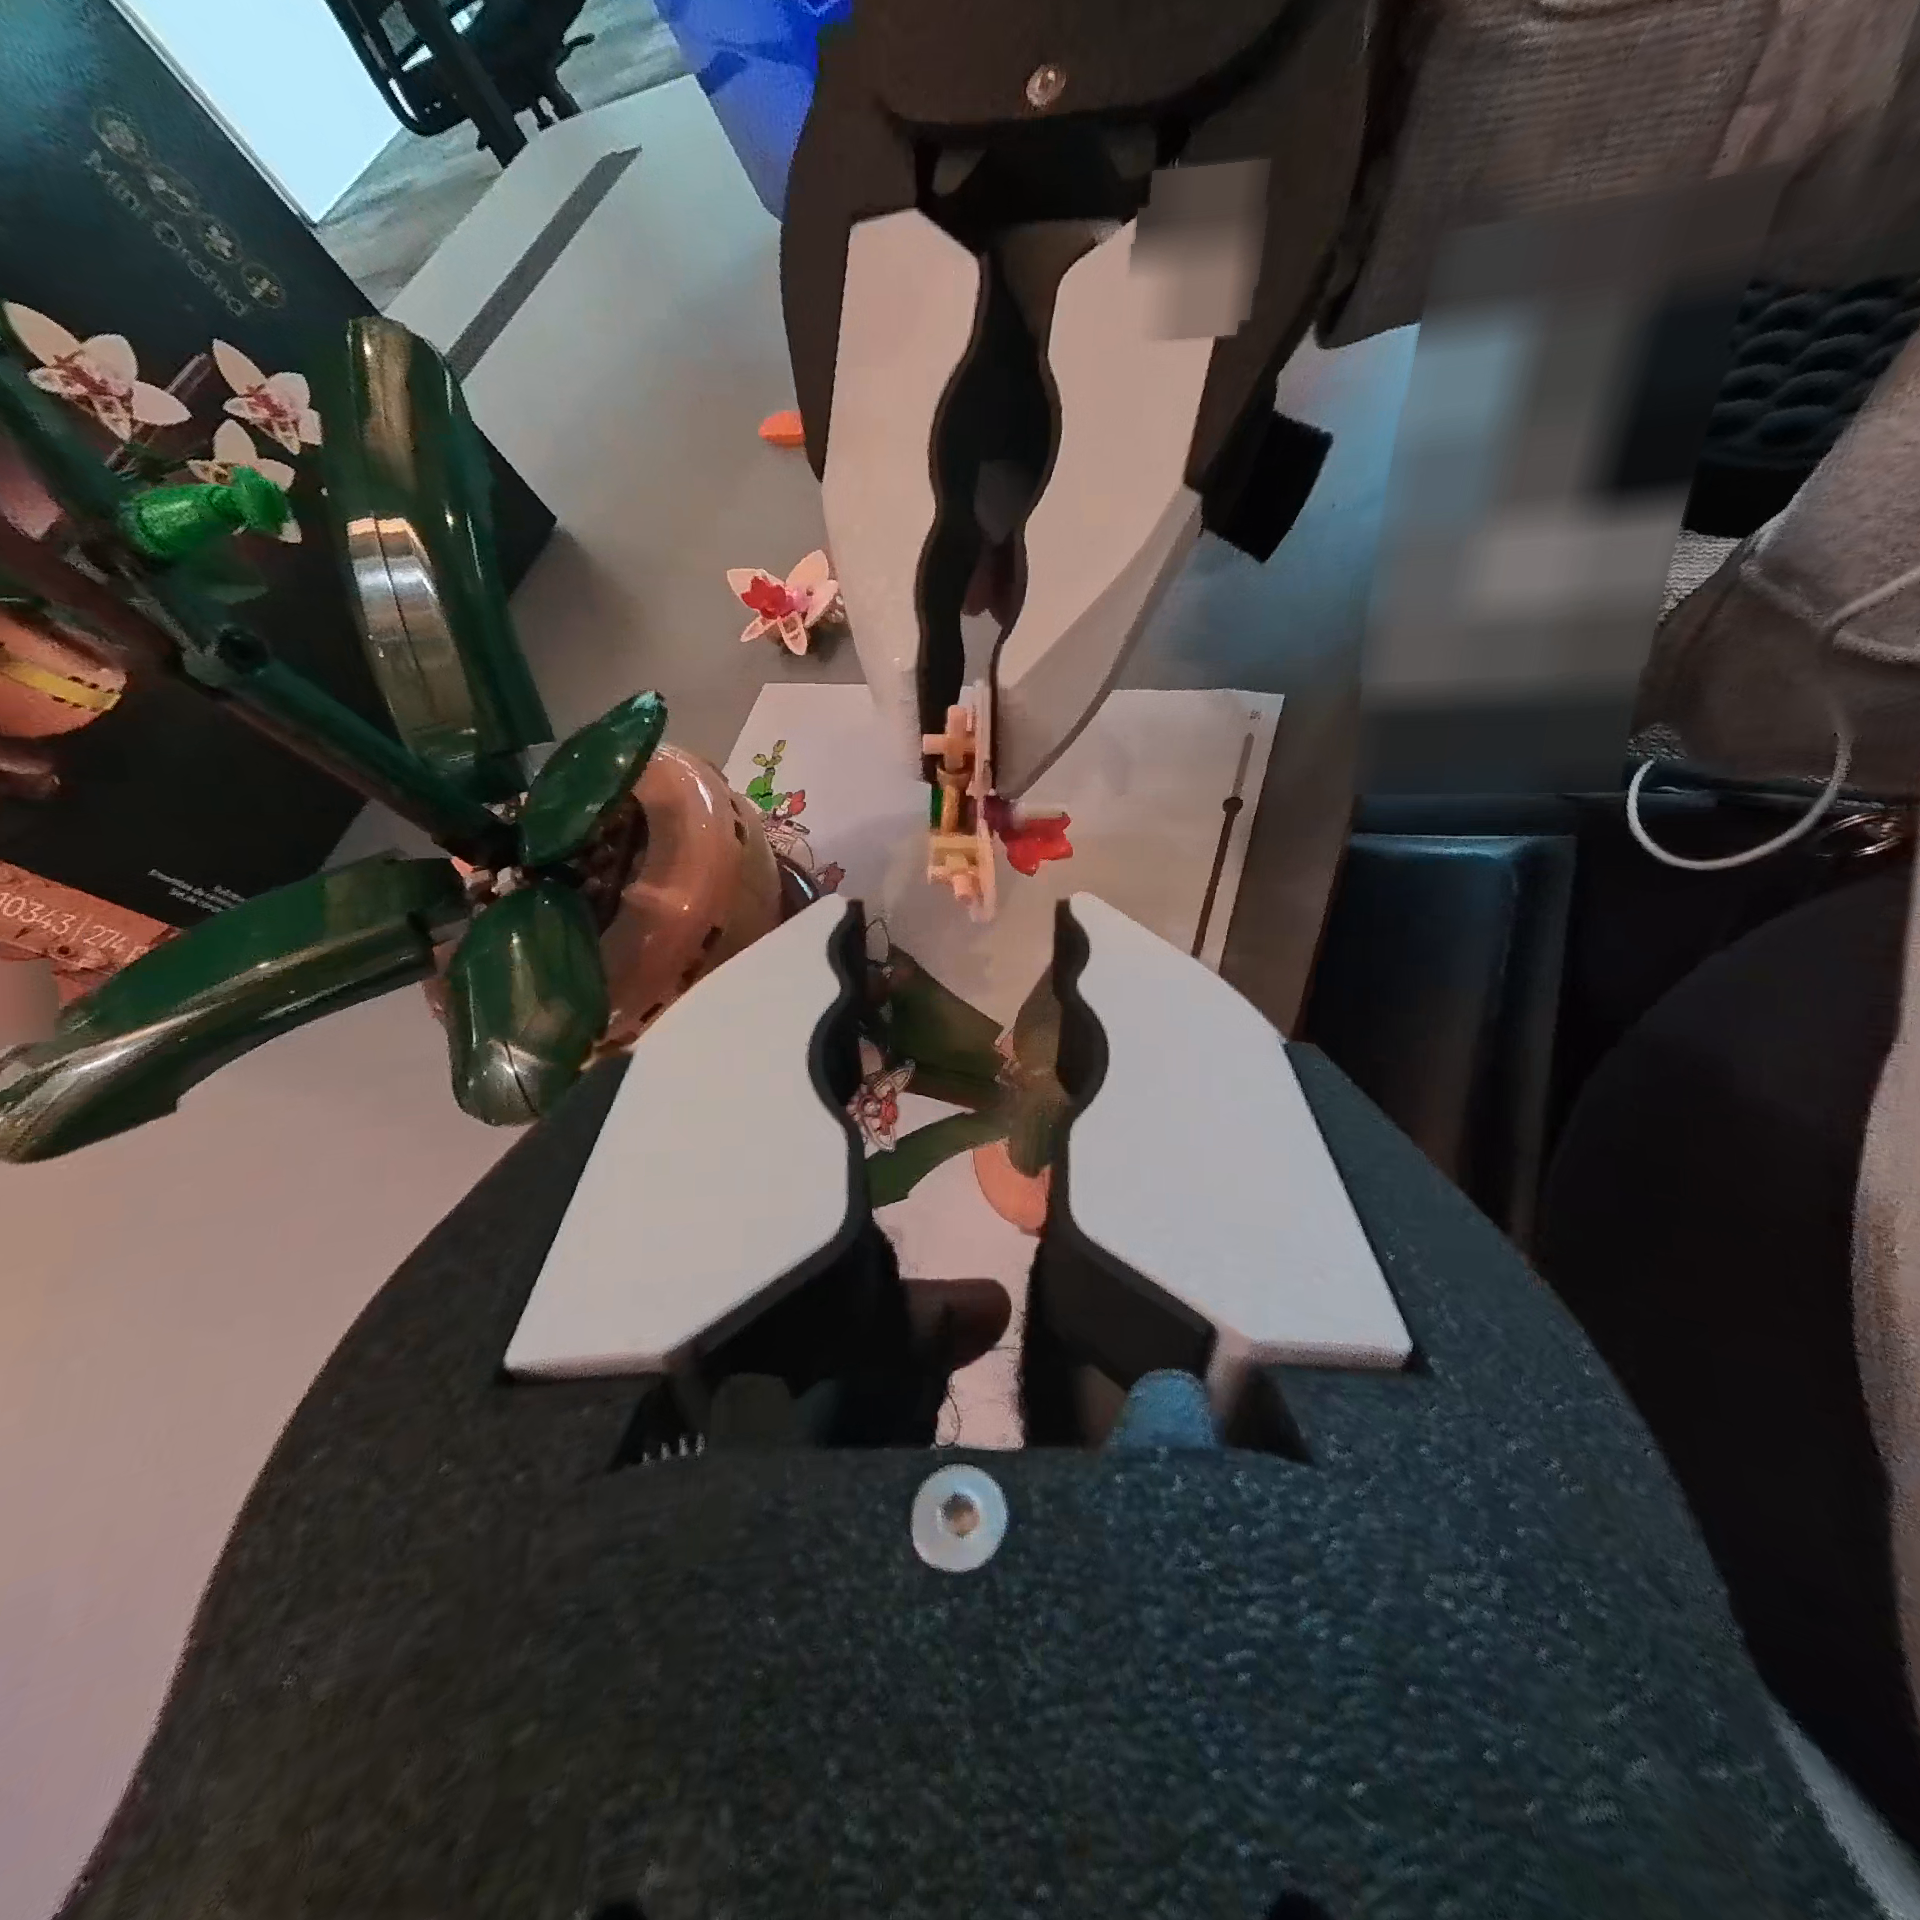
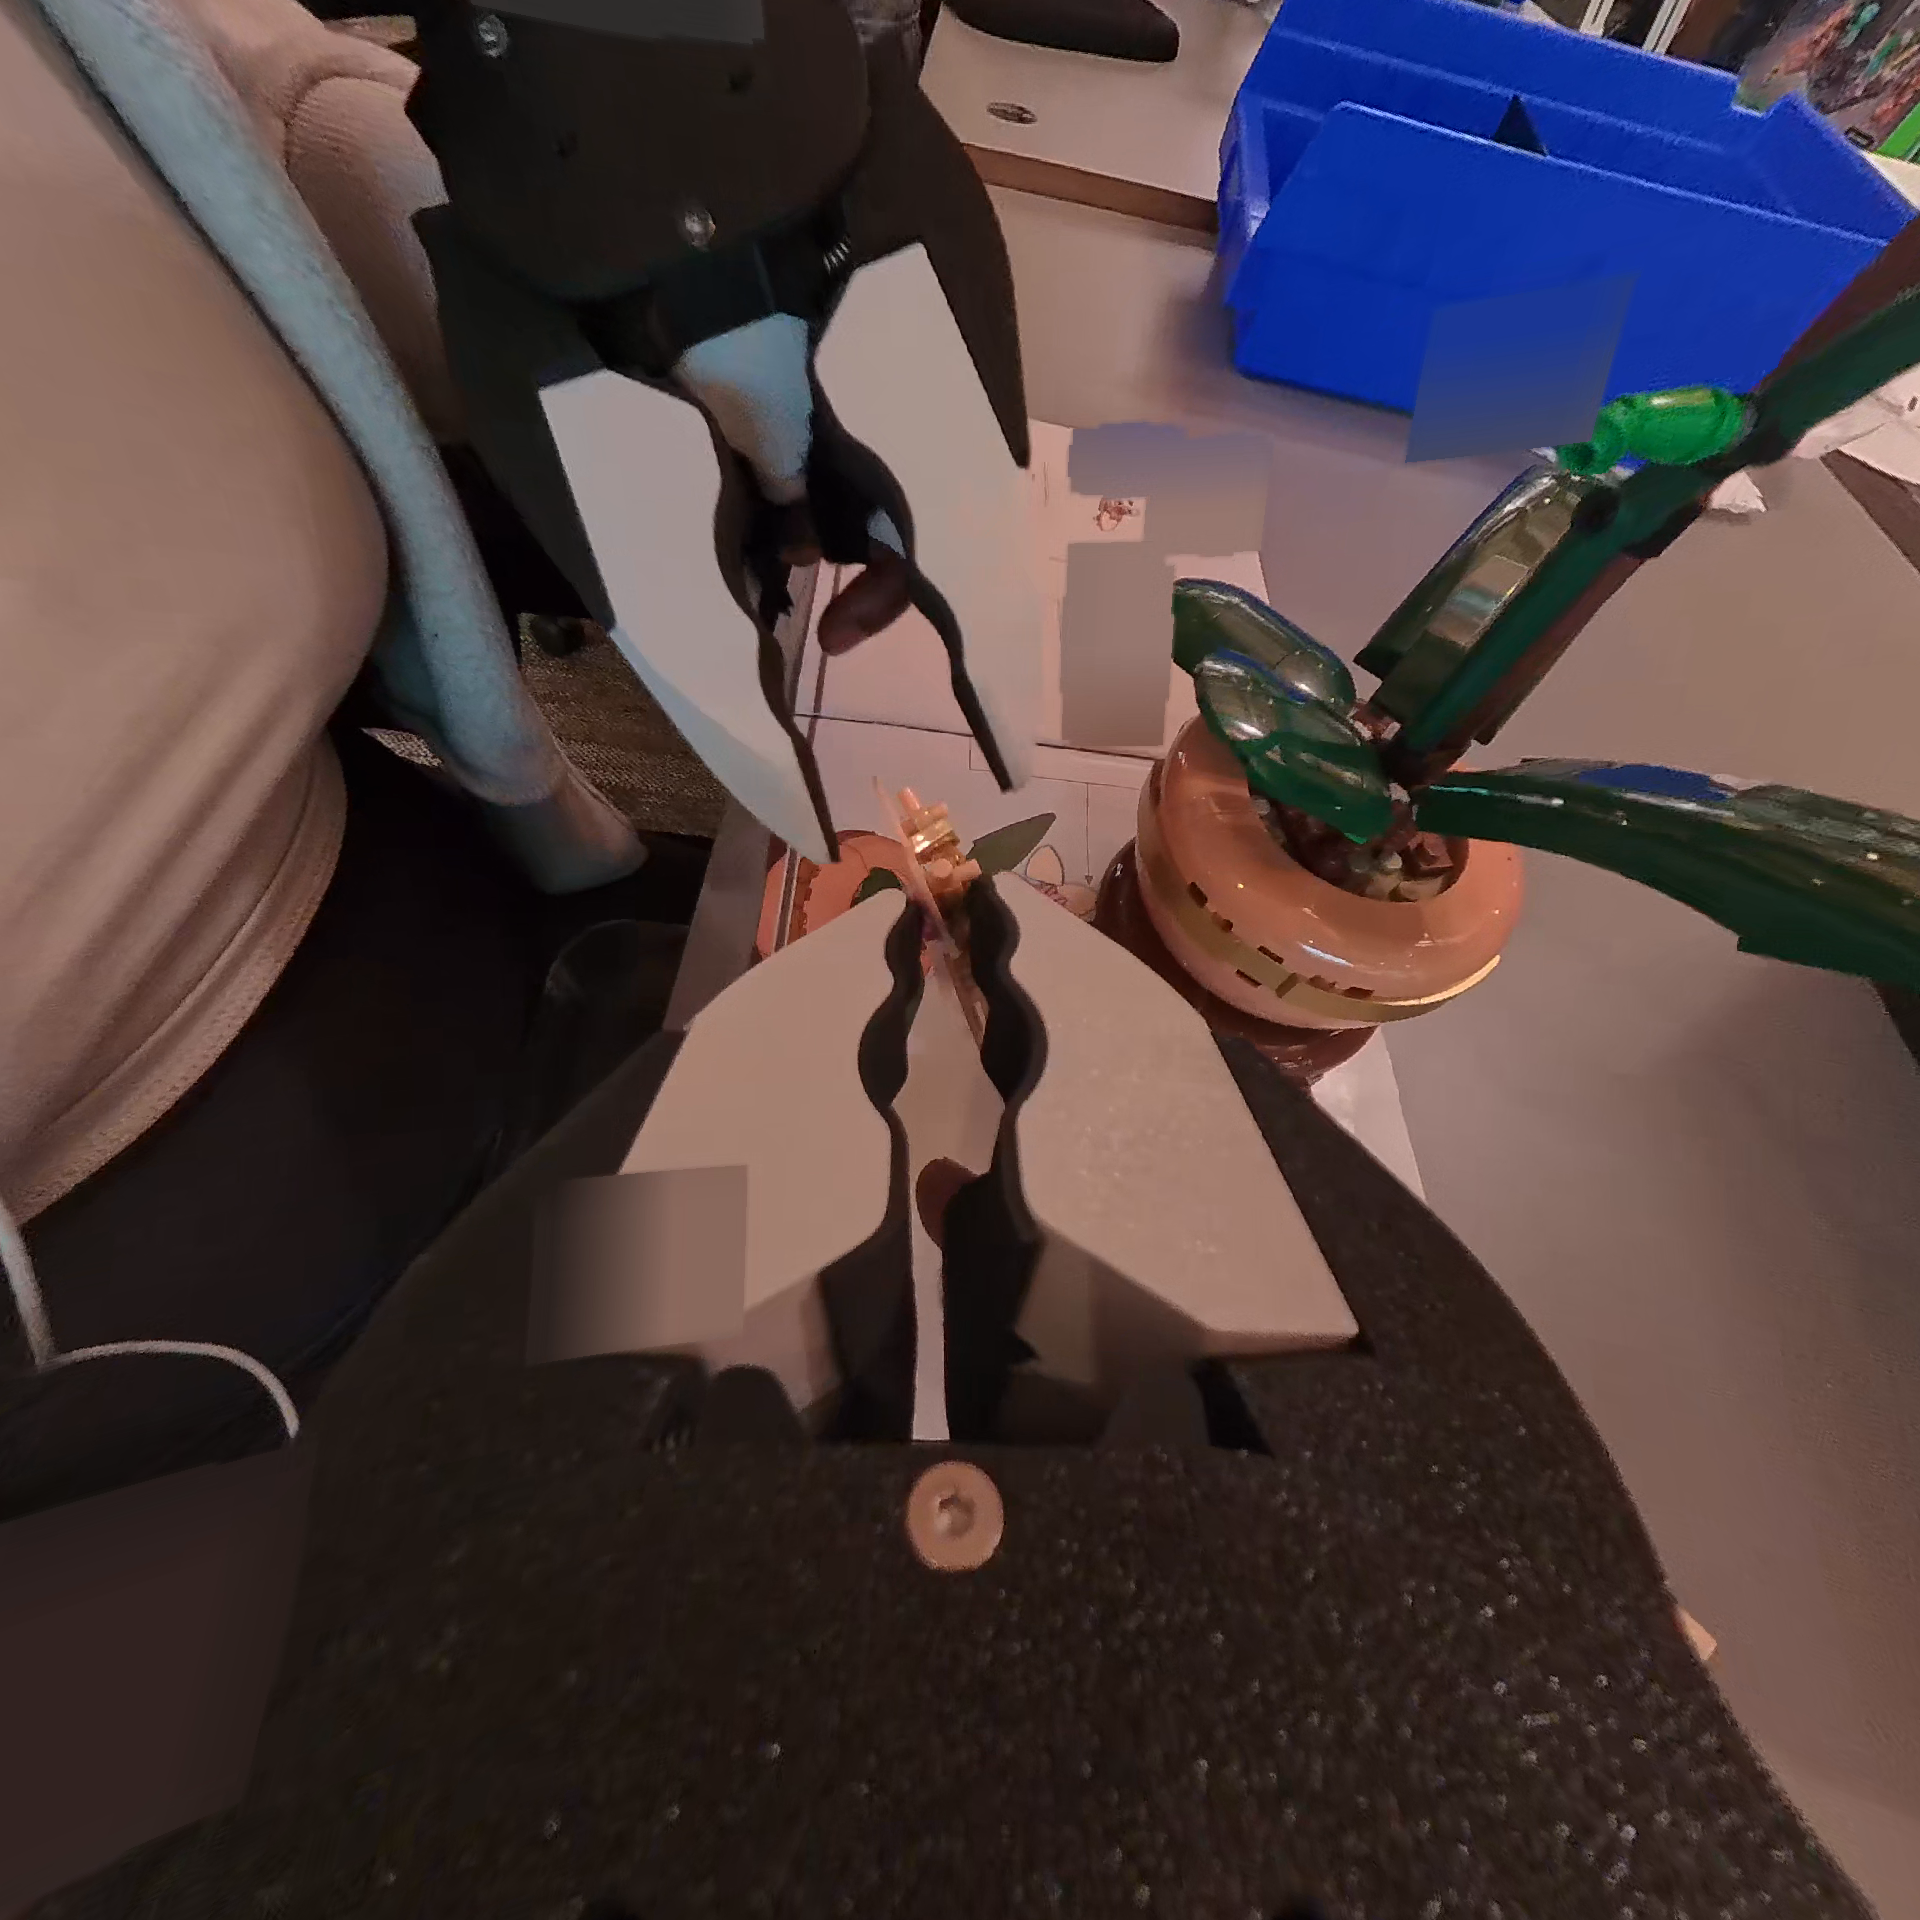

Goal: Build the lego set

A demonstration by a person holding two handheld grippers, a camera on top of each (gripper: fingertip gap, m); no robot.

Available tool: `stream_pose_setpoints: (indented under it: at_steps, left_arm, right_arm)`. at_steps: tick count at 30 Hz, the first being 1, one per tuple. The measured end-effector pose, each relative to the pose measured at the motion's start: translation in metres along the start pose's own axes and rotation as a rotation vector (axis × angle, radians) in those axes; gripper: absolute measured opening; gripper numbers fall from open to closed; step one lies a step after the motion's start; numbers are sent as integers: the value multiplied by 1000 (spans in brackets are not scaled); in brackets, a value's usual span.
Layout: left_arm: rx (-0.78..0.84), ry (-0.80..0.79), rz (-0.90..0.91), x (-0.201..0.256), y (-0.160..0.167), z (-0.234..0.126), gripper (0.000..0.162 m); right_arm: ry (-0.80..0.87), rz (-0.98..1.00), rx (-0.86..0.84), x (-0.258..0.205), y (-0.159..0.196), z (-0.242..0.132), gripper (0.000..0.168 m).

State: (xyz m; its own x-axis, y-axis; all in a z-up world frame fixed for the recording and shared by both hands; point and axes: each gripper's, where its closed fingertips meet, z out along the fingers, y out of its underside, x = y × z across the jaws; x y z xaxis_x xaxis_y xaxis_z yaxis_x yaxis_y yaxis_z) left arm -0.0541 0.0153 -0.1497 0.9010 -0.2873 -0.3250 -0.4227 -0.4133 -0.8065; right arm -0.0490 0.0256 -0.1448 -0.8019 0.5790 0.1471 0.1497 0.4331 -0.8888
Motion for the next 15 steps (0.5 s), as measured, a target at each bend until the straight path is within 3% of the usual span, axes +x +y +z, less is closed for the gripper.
stream_pose_setpoints:
  at_steps: [5,12,15]
  left_arm:
    - [79,18,38,3,-12,3,14]
    - [104,28,7,3,-11,4,11]
    - [168,52,-130,-1,-15,0,10]
  right_arm:
    - [-13,-23,-21,-2,-3,0,9]
    - [-29,-27,-23,-4,-5,0,9]
    - [11,3,36,3,-13,-5,25]
